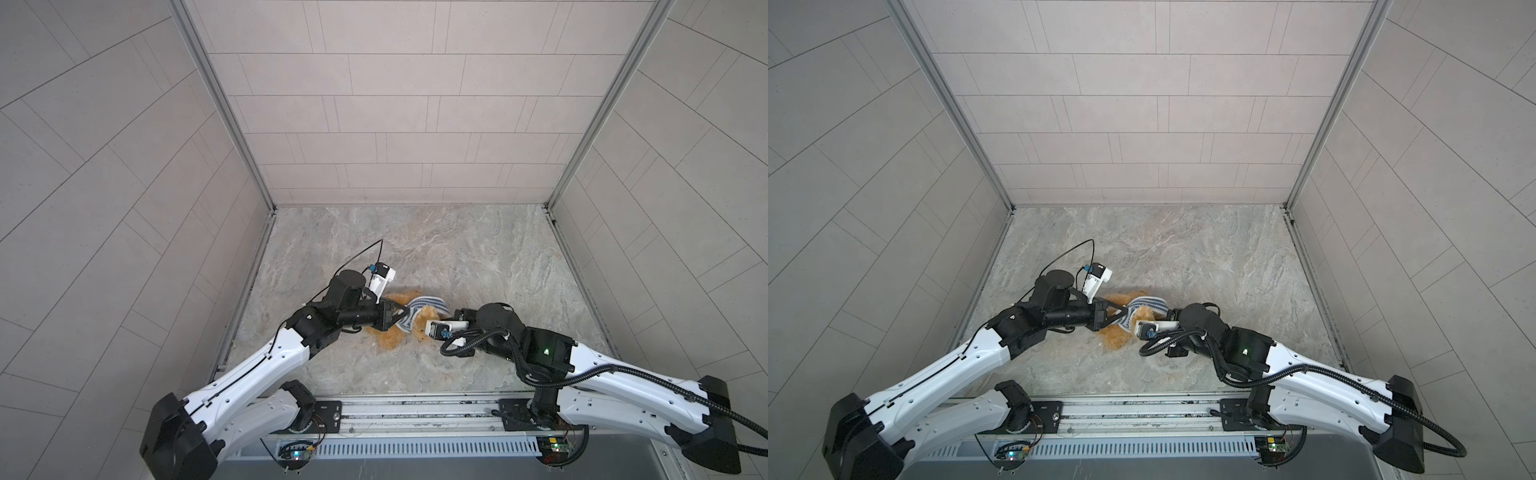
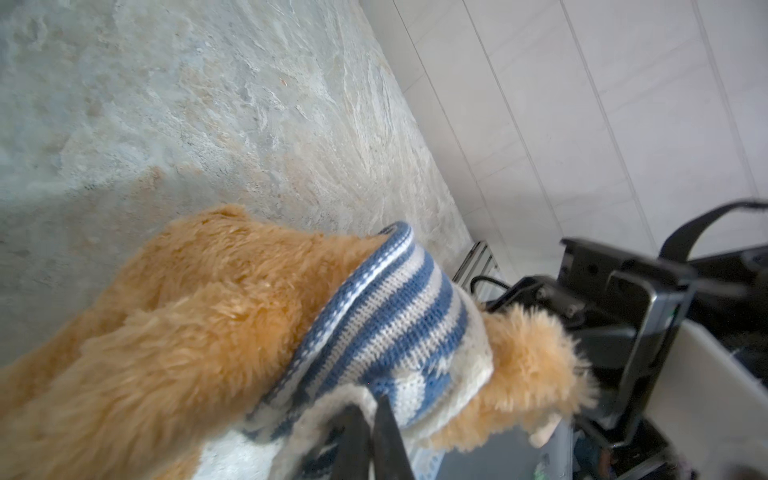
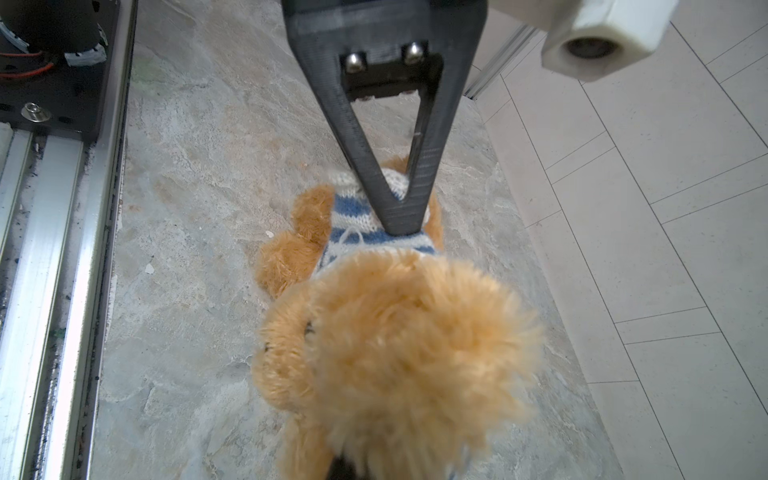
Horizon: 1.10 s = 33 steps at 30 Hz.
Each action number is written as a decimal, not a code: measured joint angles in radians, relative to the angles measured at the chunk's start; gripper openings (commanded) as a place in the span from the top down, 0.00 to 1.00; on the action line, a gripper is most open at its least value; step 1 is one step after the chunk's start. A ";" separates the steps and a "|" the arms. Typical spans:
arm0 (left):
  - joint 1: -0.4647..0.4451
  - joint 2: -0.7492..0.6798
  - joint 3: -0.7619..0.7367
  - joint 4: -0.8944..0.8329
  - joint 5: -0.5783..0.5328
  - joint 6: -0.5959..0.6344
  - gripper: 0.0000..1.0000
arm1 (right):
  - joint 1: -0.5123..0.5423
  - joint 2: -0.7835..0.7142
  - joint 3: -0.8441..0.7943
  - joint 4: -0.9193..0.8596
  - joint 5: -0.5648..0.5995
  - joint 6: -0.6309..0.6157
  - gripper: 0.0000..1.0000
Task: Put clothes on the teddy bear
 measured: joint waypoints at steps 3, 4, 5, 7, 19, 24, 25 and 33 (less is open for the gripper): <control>0.041 0.004 0.000 0.001 -0.004 -0.019 1.00 | 0.006 0.000 0.000 0.000 0.000 -0.012 1.00; 0.063 0.004 0.000 0.001 -0.005 -0.029 1.00 | 0.013 -0.001 0.000 0.000 0.002 -0.016 1.00; 0.082 0.004 0.000 0.001 -0.005 -0.035 1.00 | 0.022 -0.002 0.000 0.000 0.004 -0.022 1.00; 0.107 0.005 0.000 -0.001 -0.007 -0.043 1.00 | 0.039 -0.007 0.000 0.001 0.007 -0.035 1.00; 0.164 0.026 -0.037 -0.011 -0.033 -0.053 1.00 | 0.080 -0.023 -0.031 0.032 0.032 -0.072 1.00; 0.169 0.013 -0.038 -0.023 -0.033 -0.045 1.00 | 0.081 -0.021 -0.035 0.060 0.054 -0.032 1.00; 0.171 0.005 -0.038 -0.031 -0.037 -0.041 1.00 | 0.081 -0.020 -0.035 0.066 0.059 -0.016 1.00; 0.175 -0.051 -0.044 -0.051 -0.065 -0.016 0.86 | 0.085 0.001 -0.032 0.117 0.116 0.152 1.00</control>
